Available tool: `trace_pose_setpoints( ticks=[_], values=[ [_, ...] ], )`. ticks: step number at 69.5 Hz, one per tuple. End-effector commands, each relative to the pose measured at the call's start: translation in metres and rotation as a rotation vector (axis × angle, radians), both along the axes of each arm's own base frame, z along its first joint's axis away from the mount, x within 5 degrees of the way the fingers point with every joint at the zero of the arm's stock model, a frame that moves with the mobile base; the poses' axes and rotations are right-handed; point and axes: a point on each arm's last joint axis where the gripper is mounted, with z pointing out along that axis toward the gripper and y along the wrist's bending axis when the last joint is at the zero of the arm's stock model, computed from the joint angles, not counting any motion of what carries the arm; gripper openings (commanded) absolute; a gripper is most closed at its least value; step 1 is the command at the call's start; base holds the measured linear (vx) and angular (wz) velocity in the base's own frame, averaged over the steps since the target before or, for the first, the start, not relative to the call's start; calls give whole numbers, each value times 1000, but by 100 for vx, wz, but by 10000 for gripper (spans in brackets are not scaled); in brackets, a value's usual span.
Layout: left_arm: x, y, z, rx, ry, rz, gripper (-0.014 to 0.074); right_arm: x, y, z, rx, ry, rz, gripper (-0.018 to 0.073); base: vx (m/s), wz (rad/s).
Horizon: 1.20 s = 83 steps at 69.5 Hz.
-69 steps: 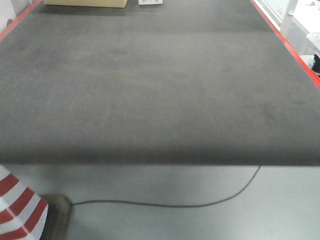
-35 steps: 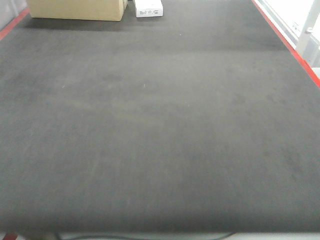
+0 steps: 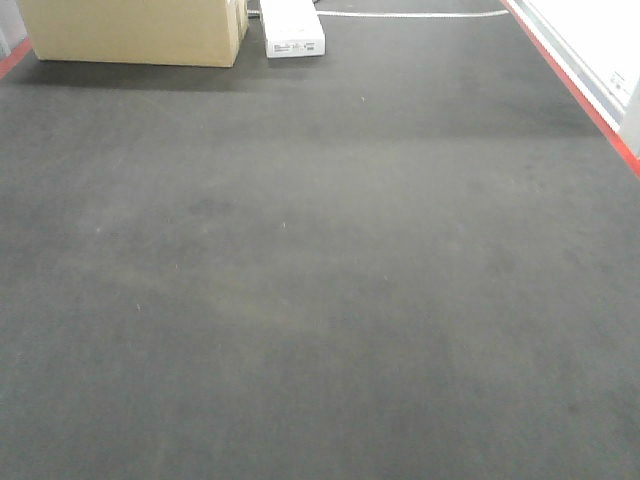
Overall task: Move and align brake pads A on conveyor
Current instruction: 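Drive up to the black conveyor belt and stop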
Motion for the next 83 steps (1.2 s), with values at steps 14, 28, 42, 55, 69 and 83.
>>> trace_pose_setpoints(
  ticks=[14,28,42,55,69,83],
  values=[
    [1,-1,17,-24,-110,-6,-6,0,0,19,4,-120,-4,-10,15,4],
    [1,-1,17,-24,-110,-6,-6,0,0,19,4,-120,-4,-10,4,1],
    [1,-1,17,-24,-110,-6,-6,0,0,19,4,-120,-4,-10,0,0],
    [1,-1,17,-24,-110,-6,-6,0,0,19,4,-120,-4,-10,0,0],
    [1,-1,20,-27,-138,-8,-6,0,0,19,4,-120,-4,-10,0,0],
    [1,-1,20,-28,-141,-8,-6,0,0,19,4,-120,-4,-10,0,0]
  ],
)
